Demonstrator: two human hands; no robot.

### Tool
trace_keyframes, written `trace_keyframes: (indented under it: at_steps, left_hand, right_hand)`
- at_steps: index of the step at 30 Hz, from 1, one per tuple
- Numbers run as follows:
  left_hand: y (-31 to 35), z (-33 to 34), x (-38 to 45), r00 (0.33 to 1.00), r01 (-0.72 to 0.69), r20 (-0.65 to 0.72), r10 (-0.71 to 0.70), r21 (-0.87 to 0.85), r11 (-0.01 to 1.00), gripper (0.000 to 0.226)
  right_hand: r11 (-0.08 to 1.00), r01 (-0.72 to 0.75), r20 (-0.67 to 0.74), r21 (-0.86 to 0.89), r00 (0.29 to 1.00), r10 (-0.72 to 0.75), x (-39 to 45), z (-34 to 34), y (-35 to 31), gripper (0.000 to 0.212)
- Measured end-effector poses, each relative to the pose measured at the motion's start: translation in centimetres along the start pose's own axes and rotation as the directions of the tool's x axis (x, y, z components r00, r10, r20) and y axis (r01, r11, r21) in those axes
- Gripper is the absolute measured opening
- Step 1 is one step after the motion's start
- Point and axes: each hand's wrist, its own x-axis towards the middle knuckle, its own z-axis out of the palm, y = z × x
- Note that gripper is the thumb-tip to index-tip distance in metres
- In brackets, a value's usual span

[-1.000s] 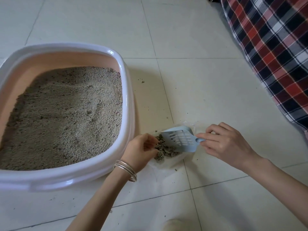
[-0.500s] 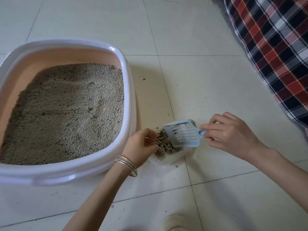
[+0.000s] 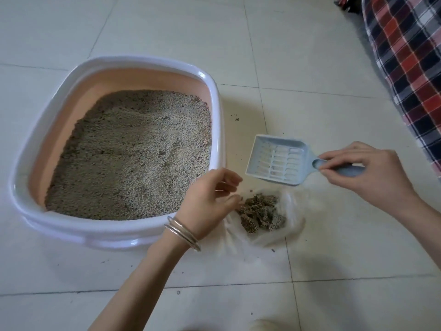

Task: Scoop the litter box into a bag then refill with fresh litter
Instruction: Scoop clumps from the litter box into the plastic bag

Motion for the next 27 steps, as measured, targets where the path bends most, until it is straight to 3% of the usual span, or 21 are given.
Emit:
trace_keyframes:
  at_steps: [7, 12, 17, 27]
  left_hand:
    - [-1.8, -7.1, -0.6, 0.96, 0.109, -0.254, -0.12, -0.059, 0.992, 0.027]
    - [-4.3, -11.0, -1.1, 0.889, 0.217, -0.404, -0.218, -0.05, 0.975, 0.024]
    - [-5.4, -12.3, -0.6, 0.863, 0.254, -0.444, -0.241, -0.029, 0.967, 0.022]
    - [-6.8, -13.3, 0.9, 0.864, 0.276, -0.42, -0.278, -0.066, 0.959, 0.022]
  right_hand:
    - [0.989, 0.145, 0.127, 0.031, 0.981, -0.148, 5.7, 4.2, -8.0, 0.018]
    - [0.948, 0.237, 0.304, -0.214, 0.938, -0.166, 7.5, 10.6, -12.9, 0.011]
    - [0.894, 0.255, 0.337, -0.368, 0.933, -0.127, 8.6, 15.4, -14.3, 0.013]
    - [0.891, 0.212, 0.352, -0.403, 0.934, -0.063, 9.6, 18.1, -13.5, 0.013]
